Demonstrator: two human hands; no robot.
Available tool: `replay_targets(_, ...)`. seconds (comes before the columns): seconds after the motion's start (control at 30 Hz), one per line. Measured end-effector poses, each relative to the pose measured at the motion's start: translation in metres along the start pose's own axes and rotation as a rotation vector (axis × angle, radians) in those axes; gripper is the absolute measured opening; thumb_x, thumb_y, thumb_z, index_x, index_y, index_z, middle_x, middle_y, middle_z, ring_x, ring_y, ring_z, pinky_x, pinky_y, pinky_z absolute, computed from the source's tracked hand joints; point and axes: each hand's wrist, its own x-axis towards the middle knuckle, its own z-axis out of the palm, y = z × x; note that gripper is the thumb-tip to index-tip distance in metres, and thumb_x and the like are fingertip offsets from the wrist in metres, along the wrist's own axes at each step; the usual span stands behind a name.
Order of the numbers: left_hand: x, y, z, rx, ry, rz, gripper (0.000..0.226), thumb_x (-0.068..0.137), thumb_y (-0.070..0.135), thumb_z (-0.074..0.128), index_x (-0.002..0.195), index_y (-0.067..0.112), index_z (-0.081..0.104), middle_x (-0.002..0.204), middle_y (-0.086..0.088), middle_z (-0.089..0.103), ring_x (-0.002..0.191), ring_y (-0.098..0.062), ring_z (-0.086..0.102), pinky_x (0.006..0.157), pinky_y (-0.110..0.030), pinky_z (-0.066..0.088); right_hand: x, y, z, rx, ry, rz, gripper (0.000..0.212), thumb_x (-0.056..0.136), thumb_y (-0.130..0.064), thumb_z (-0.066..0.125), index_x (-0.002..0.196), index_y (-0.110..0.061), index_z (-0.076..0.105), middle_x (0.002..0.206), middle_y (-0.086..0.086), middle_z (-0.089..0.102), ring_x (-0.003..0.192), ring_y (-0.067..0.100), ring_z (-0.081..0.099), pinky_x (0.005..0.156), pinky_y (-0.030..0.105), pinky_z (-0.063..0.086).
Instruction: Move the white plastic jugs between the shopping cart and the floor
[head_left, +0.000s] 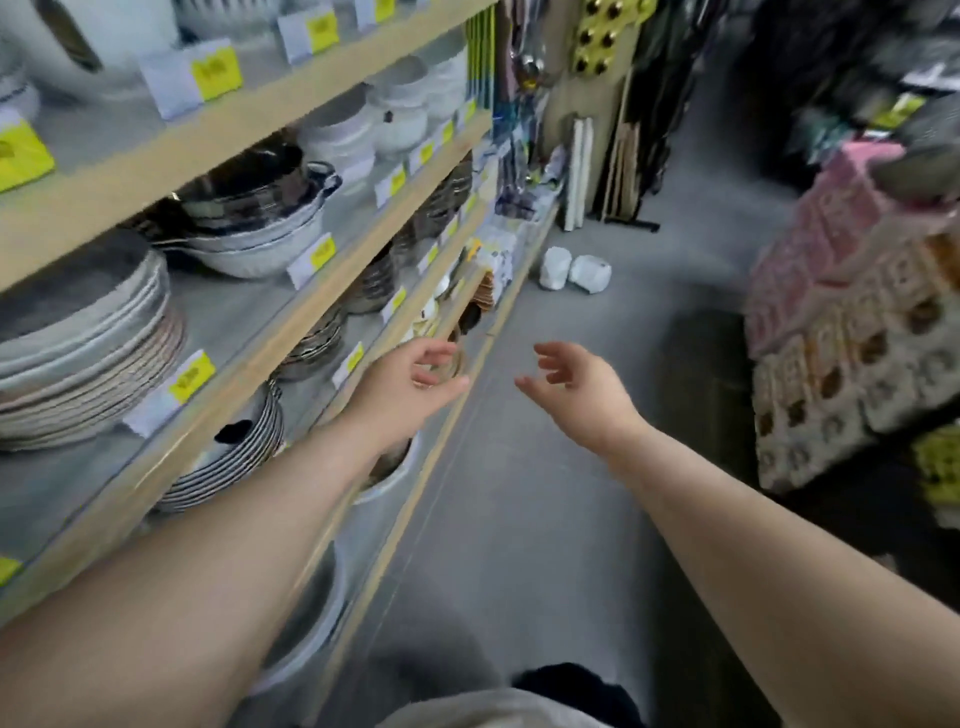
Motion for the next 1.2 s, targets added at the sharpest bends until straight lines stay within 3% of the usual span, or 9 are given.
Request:
replay_targets(0.1,0.066,0.011,0.034,0.007,-0.092,0.024,0.035,0.083,0.023,0.074,0.117,0.023,0.062,0.115,0.005,0.063,0.098,-0.019,0.062,0.081,-0.019,0.049,0.049,0.028,-0.027,0.007,0.093,0.060,0.053,0.084,-0.038,0.071,0.132,-0.021,0.055,0.120,0.000,0.061,0.105,0.014,0.059,0.091,0.033,0.051)
replay_targets(0.23,0.155,0.026,0.083,-0.002,-0.132,0.045,0.036,0.082,0.022,0.074,0.116,0.023,0.062,0.114,0.003,0.064,0.098,-0.025,0.063,0.089,-0.036,0.053,0.124,0.066,-0.067,0.015,0.146,0.111,0.052,0.084,-0.036,0.072,0.131,-0.019,0.056,0.118,0.001,0.061,0.102,0.014,0.060,0.090,0.029,0.049)
replay_targets(0.47,0.298,0.066,0.150,-0.006,-0.153,0.010,0.036,0.084,0.021,0.073,0.118,0.022,0.061,0.115,0.003,0.061,0.100,-0.027,0.063,0.079,-0.014,0.045,0.268,0.098,-0.149,-0.010,0.139,0.145,0.051,0.085,-0.036,0.071,0.130,-0.017,0.056,0.118,0.002,0.061,0.104,0.015,0.061,0.090,0.028,0.049)
replay_targets(0.57,0.356,0.075,0.166,-0.008,-0.163,-0.008,0.035,0.083,0.020,0.073,0.116,0.024,0.061,0.117,0.001,0.062,0.099,-0.026,0.063,0.085,-0.024,0.047,0.324,0.106,-0.171,-0.011,0.126,0.160,0.052,0.085,-0.036,0.070,0.131,-0.017,0.055,0.120,0.003,0.062,0.106,0.017,0.061,0.094,0.033,0.050)
replay_targets(0.7,0.444,0.078,0.187,-0.010,-0.180,-0.016,0.037,0.083,0.021,0.074,0.117,0.024,0.060,0.115,0.003,0.063,0.099,-0.021,0.063,0.091,-0.032,0.049,0.405,0.120,-0.190,0.006,0.117,0.189,0.050,0.086,-0.036,0.069,0.131,-0.018,0.054,0.121,0.001,0.061,0.107,0.015,0.060,0.091,0.029,0.049)
replay_targets(0.83,0.546,0.078,0.207,0.017,-0.204,0.003,0.034,0.083,0.028,0.073,0.115,0.029,0.060,0.114,0.010,0.062,0.094,-0.014,0.062,0.082,-0.025,0.047,0.502,0.132,-0.205,0.012,0.131,0.215,0.050,0.087,-0.034,0.068,0.131,-0.018,0.054,0.121,0.000,0.059,0.108,0.015,0.059,0.083,0.024,0.046)
replay_targets(0.97,0.647,0.088,0.220,0.025,-0.242,-0.004,0.031,0.084,0.025,0.073,0.111,0.031,0.059,0.112,0.009,0.062,0.093,-0.016,0.062,0.066,-0.018,0.044,0.599,0.137,-0.223,0.016,0.140,0.247,0.051,0.086,-0.034,0.069,0.132,-0.018,0.053,0.120,-0.001,0.060,0.107,0.014,0.059,0.087,0.027,0.048)
replay_targets(1.07,0.716,0.101,0.230,0.042,-0.250,0.008,0.031,0.084,0.023,0.072,0.111,0.028,0.060,0.110,0.008,0.063,0.081,-0.007,0.060,0.064,-0.009,0.042,0.663,0.142,-0.239,0.048,0.164,0.264,0.050,0.086,-0.034,0.069,0.131,-0.020,0.054,0.119,-0.003,0.060,0.104,0.013,0.059,0.082,0.025,0.047)
replay_targets(1.2,0.789,0.107,0.253,0.030,-0.268,-0.027,0.032,0.084,0.022,0.073,0.113,0.028,0.060,0.115,0.005,0.063,0.077,-0.003,0.056,0.063,-0.016,0.044,0.734,0.160,-0.261,0.080,0.144,0.294,0.049,0.086,-0.035,0.068,0.131,-0.021,0.054,0.113,-0.007,0.056,0.100,0.010,0.057,0.077,0.022,0.043)
